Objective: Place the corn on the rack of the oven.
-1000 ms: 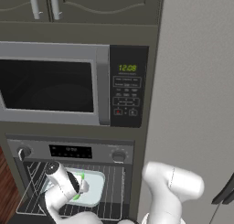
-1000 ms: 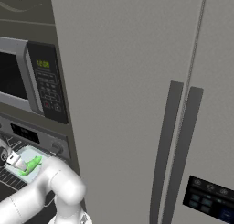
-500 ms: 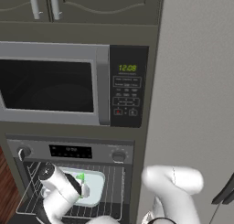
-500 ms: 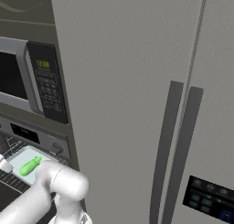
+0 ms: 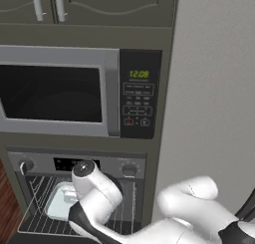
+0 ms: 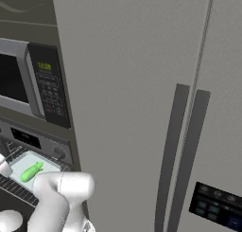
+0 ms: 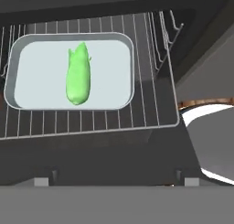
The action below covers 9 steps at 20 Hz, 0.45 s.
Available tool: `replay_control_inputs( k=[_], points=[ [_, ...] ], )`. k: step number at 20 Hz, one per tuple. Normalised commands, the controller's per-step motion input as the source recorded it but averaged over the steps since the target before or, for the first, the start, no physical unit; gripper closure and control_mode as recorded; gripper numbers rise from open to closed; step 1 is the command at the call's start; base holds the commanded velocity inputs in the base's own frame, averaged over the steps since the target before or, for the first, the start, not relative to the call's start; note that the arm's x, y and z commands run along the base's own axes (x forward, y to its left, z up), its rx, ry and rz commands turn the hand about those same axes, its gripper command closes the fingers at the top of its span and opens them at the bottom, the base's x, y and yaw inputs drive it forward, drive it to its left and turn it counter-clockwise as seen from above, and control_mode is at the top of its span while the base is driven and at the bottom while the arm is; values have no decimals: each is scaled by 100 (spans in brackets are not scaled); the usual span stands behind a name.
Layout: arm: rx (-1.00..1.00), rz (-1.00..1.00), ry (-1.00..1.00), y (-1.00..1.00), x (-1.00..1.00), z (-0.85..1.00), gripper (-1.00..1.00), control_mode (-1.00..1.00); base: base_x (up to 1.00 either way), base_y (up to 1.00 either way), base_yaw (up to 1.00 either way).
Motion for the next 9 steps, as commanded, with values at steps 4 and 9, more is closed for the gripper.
replay_control_inputs(
  k=[4, 9],
  points=[
    [7, 2, -9, 0, -45, 96, -100, -100, 0, 0, 0],
    [0, 1, -18, 0, -50, 92, -100, -100, 0, 0, 0]
  ],
)
